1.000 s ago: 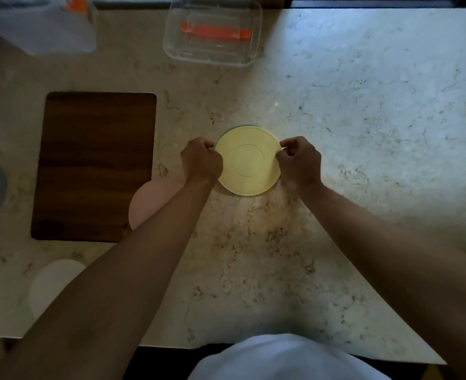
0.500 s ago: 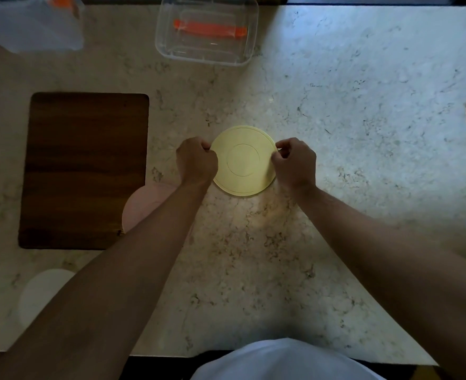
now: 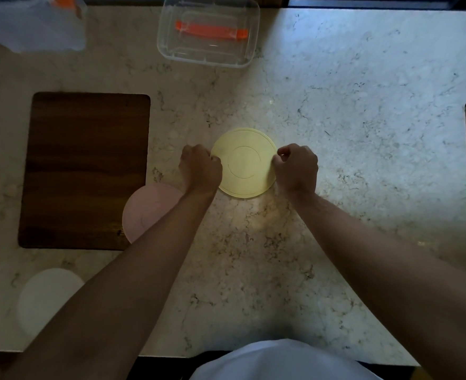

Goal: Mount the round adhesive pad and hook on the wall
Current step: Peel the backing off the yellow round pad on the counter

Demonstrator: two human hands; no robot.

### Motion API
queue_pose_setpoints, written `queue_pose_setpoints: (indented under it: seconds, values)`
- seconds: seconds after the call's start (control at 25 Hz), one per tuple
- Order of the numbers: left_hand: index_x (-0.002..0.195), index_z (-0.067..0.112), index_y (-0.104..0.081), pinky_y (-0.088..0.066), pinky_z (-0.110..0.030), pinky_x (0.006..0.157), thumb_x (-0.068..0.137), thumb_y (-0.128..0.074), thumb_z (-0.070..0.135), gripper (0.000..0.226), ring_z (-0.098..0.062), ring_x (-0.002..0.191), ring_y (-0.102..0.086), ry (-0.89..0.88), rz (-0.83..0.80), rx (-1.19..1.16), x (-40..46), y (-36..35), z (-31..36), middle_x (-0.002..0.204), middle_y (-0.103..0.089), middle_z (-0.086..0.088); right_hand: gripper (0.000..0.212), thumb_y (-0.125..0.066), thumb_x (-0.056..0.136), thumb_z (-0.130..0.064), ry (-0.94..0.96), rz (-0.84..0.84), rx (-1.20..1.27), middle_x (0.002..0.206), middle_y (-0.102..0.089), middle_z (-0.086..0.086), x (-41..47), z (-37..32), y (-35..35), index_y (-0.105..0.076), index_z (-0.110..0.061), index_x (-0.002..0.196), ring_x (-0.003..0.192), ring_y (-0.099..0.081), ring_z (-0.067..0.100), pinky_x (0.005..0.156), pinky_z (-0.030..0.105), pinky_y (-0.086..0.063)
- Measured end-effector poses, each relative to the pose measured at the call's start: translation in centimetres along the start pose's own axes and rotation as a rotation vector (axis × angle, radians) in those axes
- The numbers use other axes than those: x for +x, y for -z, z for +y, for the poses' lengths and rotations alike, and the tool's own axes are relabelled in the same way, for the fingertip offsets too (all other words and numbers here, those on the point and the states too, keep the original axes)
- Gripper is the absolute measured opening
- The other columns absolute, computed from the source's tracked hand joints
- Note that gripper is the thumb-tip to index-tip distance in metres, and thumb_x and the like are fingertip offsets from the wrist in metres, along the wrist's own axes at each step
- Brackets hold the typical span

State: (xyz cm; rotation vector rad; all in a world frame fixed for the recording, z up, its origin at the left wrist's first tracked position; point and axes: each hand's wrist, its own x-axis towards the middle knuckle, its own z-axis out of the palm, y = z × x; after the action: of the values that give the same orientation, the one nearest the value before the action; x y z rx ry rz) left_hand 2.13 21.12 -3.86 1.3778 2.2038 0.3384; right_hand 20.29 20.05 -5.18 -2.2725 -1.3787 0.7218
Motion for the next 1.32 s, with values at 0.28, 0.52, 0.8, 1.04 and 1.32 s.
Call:
queue_pose_setpoints:
  seconds: [0.28, 0.52, 0.8, 1.04, 1.32]
  values:
    - [0.098, 0.0, -0.068, -0.053, -0.041, 0.085, 0.077, -0.062, 0.012, 0.026, -0.033, 0.098, -0.063, 0.07, -0.05, -0.057, 0.2, 0.4, 0.5, 0.11, -0.065, -0.019, 0.018, -0.06, 0.081, -0.009, -0.072, -0.063, 0.073, 0.095, -0.073, 0.003, 0.5, -0.3, 0.2, -0.074, -0.012, 0.091, 0.095, -0.065, 0.017, 0.079, 0.025, -0.051]
    - [0.1, 0.003, -0.062, -0.051, -0.034, 0.076, 0.073, -0.064, 0.015, 0.03, -0.032, 0.094, -0.063, 0.15, -0.105, -0.138, 0.3, 0.8, 1.0, 0.104, -0.068, -0.015, 0.009, -0.062, 0.079, -0.013, -0.088, -0.101, 0.123, 0.086, -0.065, -0.005, 0.3, -0.5, 0.8, -0.064, -0.015, 0.087, 0.089, -0.062, 0.015, 0.074, 0.024, -0.048]
    - [0.11, 0.008, -0.057, -0.042, -0.028, 0.07, 0.071, -0.066, 0.011, 0.04, -0.021, 0.087, -0.054, 0.16, -0.129, -0.229, -0.8, 2.1, 0.4, 0.111, -0.063, -0.011, 0.014, -0.065, 0.078, -0.015, -0.04, -0.143, 0.165, 0.078, -0.064, -0.011, -1.1, -1.8, 2.4, -0.07, -0.016, 0.091, 0.076, -0.061, 0.007, 0.055, 0.003, -0.034]
    - [0.088, 0.008, -0.073, -0.04, -0.02, 0.06, 0.071, -0.069, 0.013, 0.018, -0.014, 0.062, -0.055, 0.135, -0.076, -0.277, -3.1, 5.3, -2.4, 0.078, -0.065, -0.005, 0.016, -0.064, 0.075, -0.019, 0.002, -0.178, 0.14, 0.075, -0.061, -0.016, -4.5, -3.6, 2.7, -0.07, -0.024, 0.089, 0.066, -0.053, -0.006, 0.05, 0.0, -0.028]
    - [0.093, 0.014, -0.072, -0.055, -0.033, 0.074, 0.07, -0.07, 0.021, 0.024, -0.026, 0.081, -0.067, 0.243, 0.003, -0.326, -6.0, 9.9, -10.6, 0.092, -0.071, -0.009, 0.016, -0.068, 0.077, -0.019, 0.029, -0.302, 0.153, 0.086, -0.069, -0.009, -9.8, -6.9, -0.9, -0.072, -0.026, 0.091, 0.073, -0.059, 0.003, 0.055, 0.006, -0.032]
